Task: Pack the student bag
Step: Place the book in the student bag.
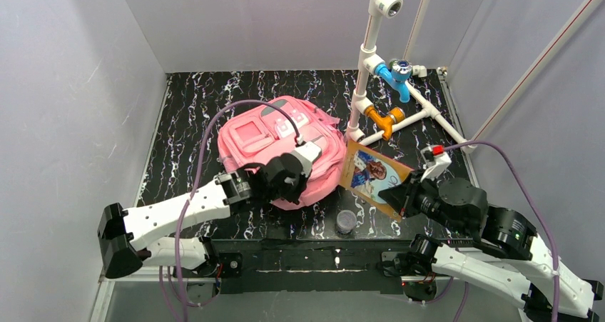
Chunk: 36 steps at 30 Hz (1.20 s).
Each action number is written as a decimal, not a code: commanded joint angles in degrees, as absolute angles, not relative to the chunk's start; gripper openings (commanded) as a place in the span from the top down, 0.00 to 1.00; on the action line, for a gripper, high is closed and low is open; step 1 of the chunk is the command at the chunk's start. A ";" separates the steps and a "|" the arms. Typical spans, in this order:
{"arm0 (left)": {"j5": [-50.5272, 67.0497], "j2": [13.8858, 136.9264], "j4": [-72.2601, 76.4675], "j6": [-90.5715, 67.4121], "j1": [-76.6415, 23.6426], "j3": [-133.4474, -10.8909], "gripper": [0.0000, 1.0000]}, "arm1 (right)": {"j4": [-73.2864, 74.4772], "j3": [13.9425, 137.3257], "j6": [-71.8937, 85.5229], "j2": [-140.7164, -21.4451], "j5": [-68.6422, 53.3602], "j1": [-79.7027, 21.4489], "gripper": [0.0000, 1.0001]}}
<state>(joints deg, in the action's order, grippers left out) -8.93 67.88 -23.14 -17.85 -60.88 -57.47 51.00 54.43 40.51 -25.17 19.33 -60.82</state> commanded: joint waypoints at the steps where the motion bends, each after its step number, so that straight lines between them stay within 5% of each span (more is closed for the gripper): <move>1: 20.55 68.06 -14.98 -28.72 -51.28 -58.80 1.00 | 45.69 55.69 39.69 -26.61 14.02 -60.91 0.99; 10: 38.78 69.08 4.62 -44.32 -37.60 -50.59 1.00 | 46.48 54.51 40.62 -25.84 10.01 -60.91 0.99; 19: 21.02 64.96 -8.14 -36.15 -37.08 -54.05 1.00 | 46.71 47.47 44.00 -24.26 3.34 -60.91 0.99; 25: 20.69 65.46 -5.46 -40.75 -37.22 -52.11 0.97 | 37.43 38.40 50.88 -23.26 5.50 -60.91 0.99; 34: 16.90 68.03 1.48 -41.86 -38.14 -48.62 0.69 | 34.93 33.35 54.93 -23.44 7.20 -60.91 0.99; 36: 16.64 69.86 1.75 -41.64 -38.42 -49.65 0.75 | 35.99 34.06 54.60 -23.47 7.54 -60.91 0.99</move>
